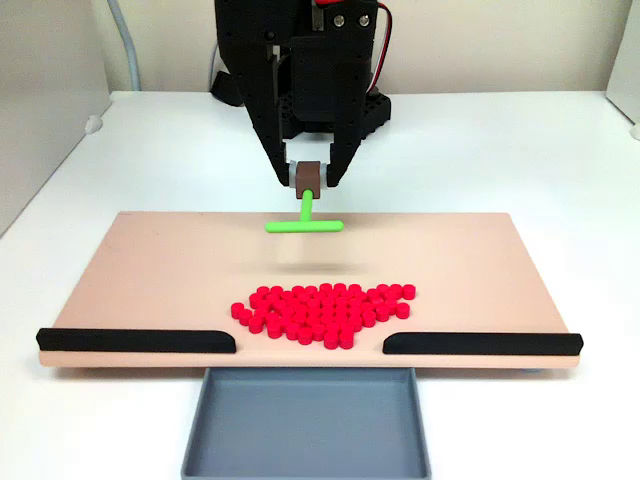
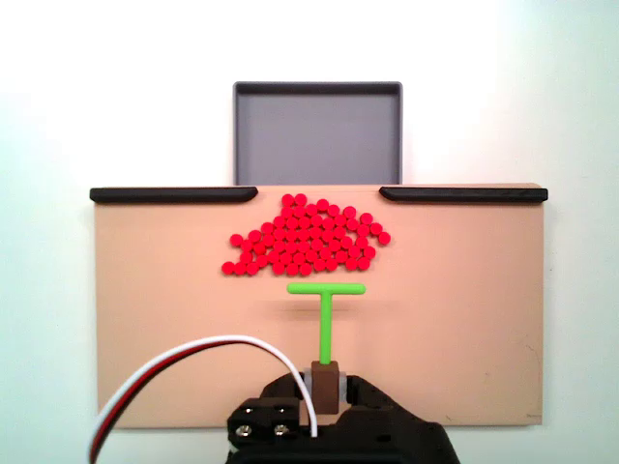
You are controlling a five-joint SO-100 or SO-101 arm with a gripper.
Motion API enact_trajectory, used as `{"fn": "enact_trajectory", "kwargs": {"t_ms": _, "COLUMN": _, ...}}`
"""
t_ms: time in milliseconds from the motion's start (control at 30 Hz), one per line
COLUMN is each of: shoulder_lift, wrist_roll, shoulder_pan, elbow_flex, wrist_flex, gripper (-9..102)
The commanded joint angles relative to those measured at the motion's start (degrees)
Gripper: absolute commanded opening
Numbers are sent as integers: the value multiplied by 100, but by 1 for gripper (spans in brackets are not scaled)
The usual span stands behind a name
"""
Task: Gather the bottom side granules
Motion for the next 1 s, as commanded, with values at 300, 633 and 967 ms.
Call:
{"fn": "enact_trajectory", "kwargs": {"t_ms": 300, "shoulder_lift": 237, "wrist_roll": 105, "shoulder_pan": -9, "elbow_flex": -97, "wrist_flex": 18, "gripper": 0}}
{"fn": "enact_trajectory", "kwargs": {"t_ms": 633, "shoulder_lift": 237, "wrist_roll": -53, "shoulder_pan": 44, "elbow_flex": -97, "wrist_flex": 18, "gripper": 0}}
{"fn": "enact_trajectory", "kwargs": {"t_ms": 967, "shoulder_lift": 290, "wrist_roll": -62, "shoulder_pan": 70, "elbow_flex": -158, "wrist_flex": 18, "gripper": 0}}
